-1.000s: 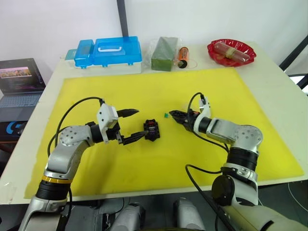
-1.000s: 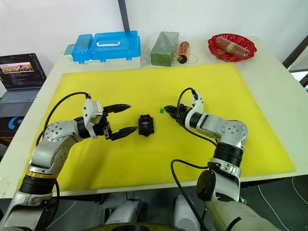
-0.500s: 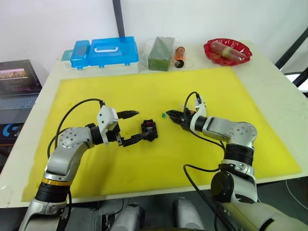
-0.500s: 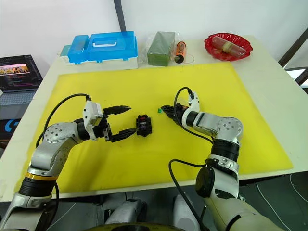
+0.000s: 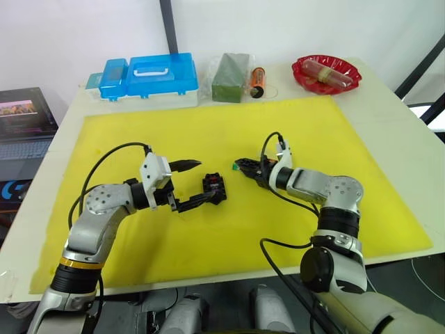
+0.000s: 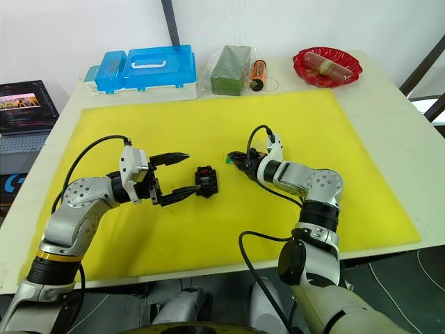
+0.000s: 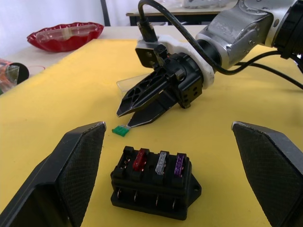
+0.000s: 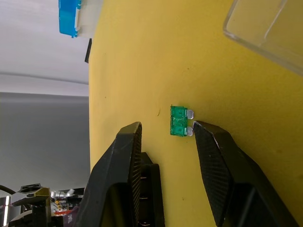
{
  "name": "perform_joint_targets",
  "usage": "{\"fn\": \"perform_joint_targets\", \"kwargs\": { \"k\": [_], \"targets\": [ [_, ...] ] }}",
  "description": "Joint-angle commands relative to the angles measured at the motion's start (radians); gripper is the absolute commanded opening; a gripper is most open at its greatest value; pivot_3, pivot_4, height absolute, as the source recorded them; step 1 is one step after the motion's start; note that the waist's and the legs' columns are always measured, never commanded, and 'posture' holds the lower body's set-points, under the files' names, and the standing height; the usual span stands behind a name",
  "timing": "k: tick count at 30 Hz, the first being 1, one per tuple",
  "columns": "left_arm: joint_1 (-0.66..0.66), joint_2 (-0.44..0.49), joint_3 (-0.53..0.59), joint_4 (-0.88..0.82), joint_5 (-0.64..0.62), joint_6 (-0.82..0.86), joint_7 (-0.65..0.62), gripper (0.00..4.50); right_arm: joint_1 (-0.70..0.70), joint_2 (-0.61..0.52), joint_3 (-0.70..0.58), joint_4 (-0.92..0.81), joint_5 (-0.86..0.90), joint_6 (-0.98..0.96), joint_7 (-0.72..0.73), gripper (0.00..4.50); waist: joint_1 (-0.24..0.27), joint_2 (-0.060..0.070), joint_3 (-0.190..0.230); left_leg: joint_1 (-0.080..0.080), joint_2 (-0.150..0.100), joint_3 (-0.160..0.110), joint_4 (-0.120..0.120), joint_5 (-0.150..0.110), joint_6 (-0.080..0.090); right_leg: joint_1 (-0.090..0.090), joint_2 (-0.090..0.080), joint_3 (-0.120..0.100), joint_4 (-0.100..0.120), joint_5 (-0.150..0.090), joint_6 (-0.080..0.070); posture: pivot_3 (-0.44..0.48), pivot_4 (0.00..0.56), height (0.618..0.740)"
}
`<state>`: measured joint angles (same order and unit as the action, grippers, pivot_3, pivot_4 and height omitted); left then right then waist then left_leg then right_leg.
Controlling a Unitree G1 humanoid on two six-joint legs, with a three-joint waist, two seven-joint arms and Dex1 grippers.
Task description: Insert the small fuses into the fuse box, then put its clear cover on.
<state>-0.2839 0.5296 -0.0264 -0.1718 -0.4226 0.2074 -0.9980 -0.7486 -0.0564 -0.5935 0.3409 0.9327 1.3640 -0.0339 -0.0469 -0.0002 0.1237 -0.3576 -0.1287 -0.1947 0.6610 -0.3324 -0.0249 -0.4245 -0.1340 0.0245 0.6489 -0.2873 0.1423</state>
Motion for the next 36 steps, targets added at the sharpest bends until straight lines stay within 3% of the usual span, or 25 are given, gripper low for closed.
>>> {"fn": "perform_joint_targets", "kwargs": {
  "k": [1,27,30,34,36],
  "targets": [
    [-0.005,0.001,0.004,-0.035,0.001,-0.017,0.007,4.50,-0.018,0.025,0.022,0.010,0.001,-0.004,0.003,1.79,0.000,0.000,0.000,0.000,0.000,0.000,0.000,0.000,0.000,0.000,0.000,0.000,0.000,0.000,0.000,0.000,0.150,0.740],
    [0.003,-0.004,0.000,-0.052,-0.001,-0.006,0.032,4.50,0.012,0.035,0.130,0.139,-0.109,-0.120,0.096,1.79,-0.026,0.000,-0.002,0.001,0.002,0.001,0.000,0.000,0.000,0.000,0.001,0.000,0.000,0.000,-0.001,0.000,0.150,0.740],
    [0.001,-0.003,0.001,-0.051,0.000,-0.005,0.036,4.50,0.010,0.029,0.140,0.143,-0.120,-0.129,0.106,1.30,-0.026,0.000,-0.002,0.002,0.002,0.001,0.000,0.000,0.000,0.001,0.001,0.000,0.000,0.001,-0.001,0.000,0.150,0.740],
    [0.001,-0.002,0.002,-0.051,0.000,-0.005,0.040,4.50,0.012,0.024,0.148,0.143,-0.130,-0.137,0.112,0.02,-0.024,-0.002,-0.004,0.002,0.002,0.001,0.000,0.000,0.000,0.001,0.001,0.000,0.000,0.001,-0.001,0.000,0.150,0.740],
    [0.003,-0.001,0.002,-0.053,-0.001,-0.005,0.042,4.50,0.019,0.023,0.153,0.138,-0.136,-0.141,0.110,0.02,-0.023,-0.004,-0.006,0.002,0.002,0.001,0.000,0.000,0.000,0.002,0.001,0.000,0.000,0.001,-0.001,0.000,0.150,0.740]
  ]
}}
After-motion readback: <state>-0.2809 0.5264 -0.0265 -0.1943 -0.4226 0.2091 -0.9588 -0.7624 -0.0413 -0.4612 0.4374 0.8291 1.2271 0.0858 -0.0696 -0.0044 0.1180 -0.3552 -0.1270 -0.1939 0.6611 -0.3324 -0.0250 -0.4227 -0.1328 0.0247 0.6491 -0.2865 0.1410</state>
